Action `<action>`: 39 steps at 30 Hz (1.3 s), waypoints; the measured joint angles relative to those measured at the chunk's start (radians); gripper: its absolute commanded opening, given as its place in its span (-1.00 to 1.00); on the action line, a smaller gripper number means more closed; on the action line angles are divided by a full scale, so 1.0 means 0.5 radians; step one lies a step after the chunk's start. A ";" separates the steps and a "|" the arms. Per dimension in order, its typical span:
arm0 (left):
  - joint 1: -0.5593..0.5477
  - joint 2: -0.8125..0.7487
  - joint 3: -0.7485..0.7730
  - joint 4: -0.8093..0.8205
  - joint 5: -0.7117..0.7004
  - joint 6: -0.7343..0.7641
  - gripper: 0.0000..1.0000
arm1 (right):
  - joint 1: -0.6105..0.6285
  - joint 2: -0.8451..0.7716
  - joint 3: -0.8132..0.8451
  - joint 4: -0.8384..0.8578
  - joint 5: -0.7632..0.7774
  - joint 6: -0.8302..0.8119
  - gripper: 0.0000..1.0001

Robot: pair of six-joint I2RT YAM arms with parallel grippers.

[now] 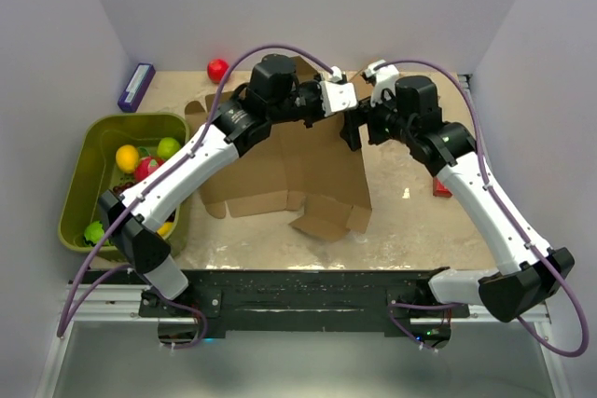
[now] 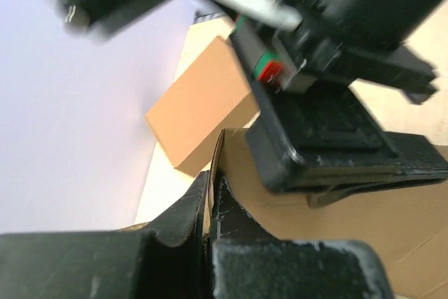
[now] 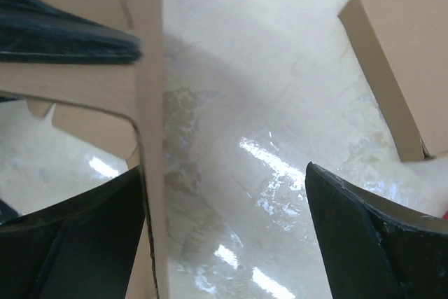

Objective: Fold the paper box

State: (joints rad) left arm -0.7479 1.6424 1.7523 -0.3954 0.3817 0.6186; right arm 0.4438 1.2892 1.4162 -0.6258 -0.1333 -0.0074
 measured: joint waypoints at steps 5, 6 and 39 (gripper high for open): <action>0.022 0.095 0.153 0.053 -0.217 -0.120 -1.00 | -0.002 -0.016 0.043 -0.008 0.301 0.265 0.90; 0.037 0.136 0.208 0.069 -0.259 -0.156 -1.00 | -0.003 -0.027 0.043 -0.016 0.346 0.302 0.90; 0.554 0.436 0.299 0.333 -0.491 -1.221 -1.00 | -0.012 -0.470 -1.147 0.645 0.793 1.136 0.82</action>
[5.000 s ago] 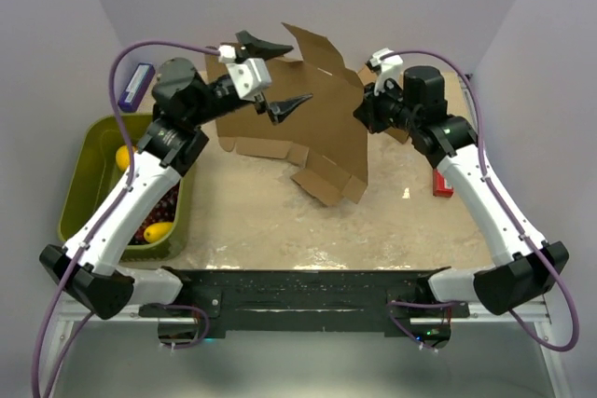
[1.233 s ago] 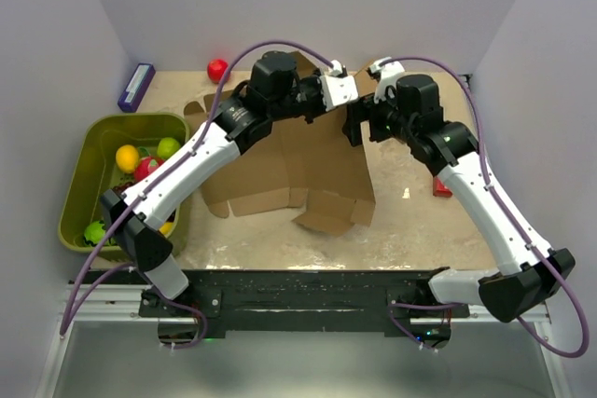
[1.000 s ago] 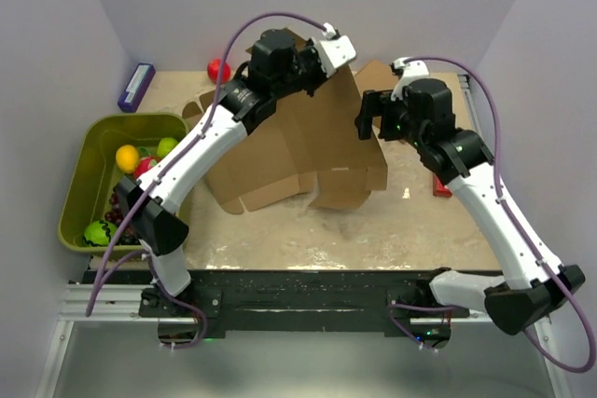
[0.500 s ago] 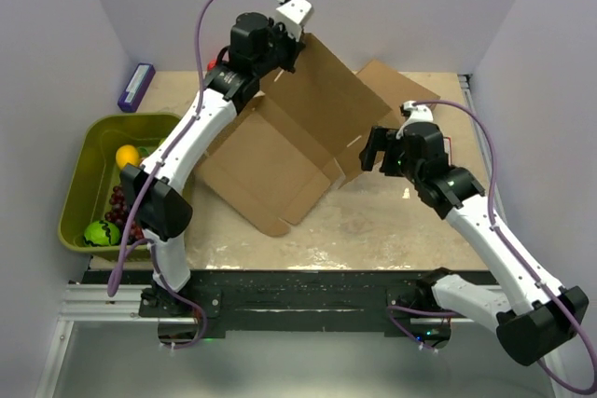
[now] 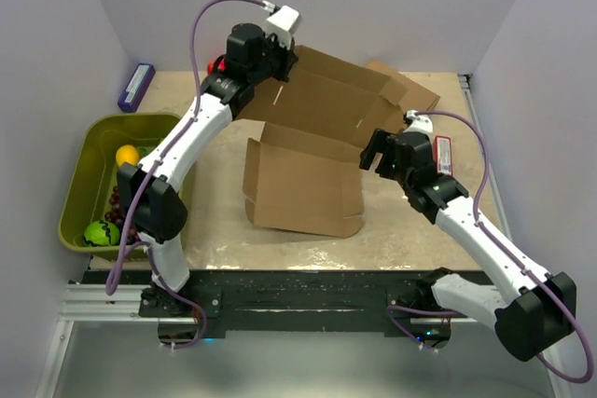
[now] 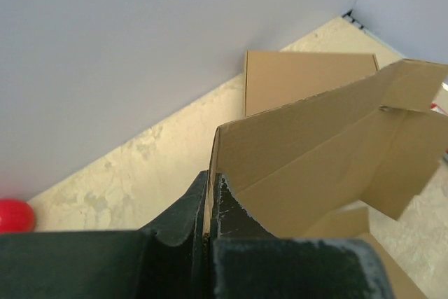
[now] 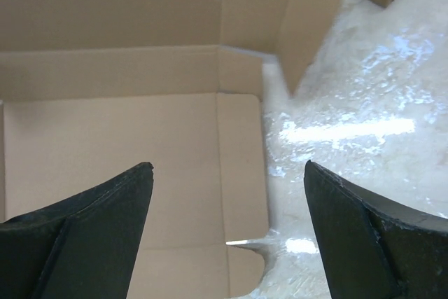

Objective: Fold the paper box

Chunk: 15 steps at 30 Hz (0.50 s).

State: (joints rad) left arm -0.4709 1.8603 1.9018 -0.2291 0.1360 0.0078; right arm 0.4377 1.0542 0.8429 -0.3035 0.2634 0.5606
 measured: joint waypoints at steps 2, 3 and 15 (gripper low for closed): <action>0.019 -0.069 -0.178 0.047 0.059 0.018 -1.00 | 0.000 0.008 0.000 0.007 0.061 -0.011 0.84; 0.029 -0.112 -0.276 0.085 0.098 0.038 -1.00 | -0.001 0.006 0.000 0.011 0.069 -0.024 0.87; 0.059 -0.960 -1.572 0.775 0.449 0.217 -1.00 | 0.002 -0.096 -0.002 0.430 -0.536 0.451 0.92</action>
State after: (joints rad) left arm -0.4416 1.3804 1.1160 0.1585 0.3607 0.1165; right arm 0.4385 1.0061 0.8421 -0.0887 -0.0044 0.7860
